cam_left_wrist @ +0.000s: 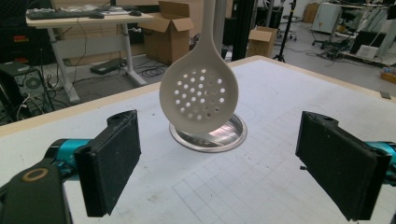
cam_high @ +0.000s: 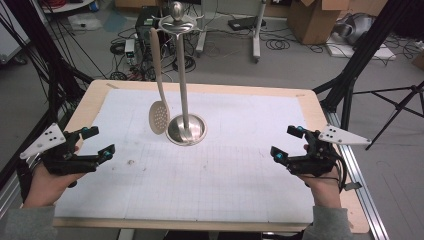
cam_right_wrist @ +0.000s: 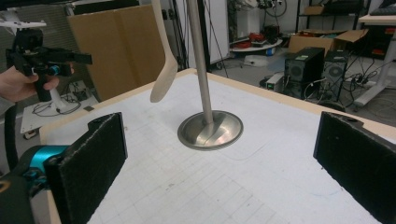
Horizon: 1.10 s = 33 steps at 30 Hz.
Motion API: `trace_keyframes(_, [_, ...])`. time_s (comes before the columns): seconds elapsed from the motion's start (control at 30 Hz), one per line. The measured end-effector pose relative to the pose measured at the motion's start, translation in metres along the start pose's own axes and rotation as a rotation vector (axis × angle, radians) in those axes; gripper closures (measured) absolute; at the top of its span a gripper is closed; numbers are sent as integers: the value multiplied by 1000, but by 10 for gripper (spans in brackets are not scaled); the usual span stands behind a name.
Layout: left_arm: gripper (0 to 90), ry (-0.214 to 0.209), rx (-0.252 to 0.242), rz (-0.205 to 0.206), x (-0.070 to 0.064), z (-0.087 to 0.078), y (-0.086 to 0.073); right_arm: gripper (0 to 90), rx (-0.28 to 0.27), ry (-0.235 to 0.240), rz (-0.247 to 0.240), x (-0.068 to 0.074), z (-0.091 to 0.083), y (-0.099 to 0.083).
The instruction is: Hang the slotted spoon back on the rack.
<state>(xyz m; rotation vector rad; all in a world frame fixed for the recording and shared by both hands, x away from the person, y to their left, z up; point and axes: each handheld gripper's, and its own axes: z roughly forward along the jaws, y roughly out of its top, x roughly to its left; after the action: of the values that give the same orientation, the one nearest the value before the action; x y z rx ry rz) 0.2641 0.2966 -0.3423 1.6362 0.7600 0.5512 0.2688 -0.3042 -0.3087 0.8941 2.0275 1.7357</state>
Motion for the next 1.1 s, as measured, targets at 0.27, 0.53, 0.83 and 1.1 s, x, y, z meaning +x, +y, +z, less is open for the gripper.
trace_keyframes(0.27, [143,21,-6,10,-1,-2,-1,15,-13,-26,-1,-5,-4,-5])
trace_keyframes(0.53, [143,57,-16,6,2,-5,-4,14,-15,-49,-8,-13,-9,-14])
trace_keyframes(0.83, [143,67,-48,-16,2,-9,-2,14,-50,-70,-15,-22,-21,-30])
trace_keyframes(1.1, [143,74,-40,-23,5,-5,-5,14,-97,-93,4,-30,-35,-36])
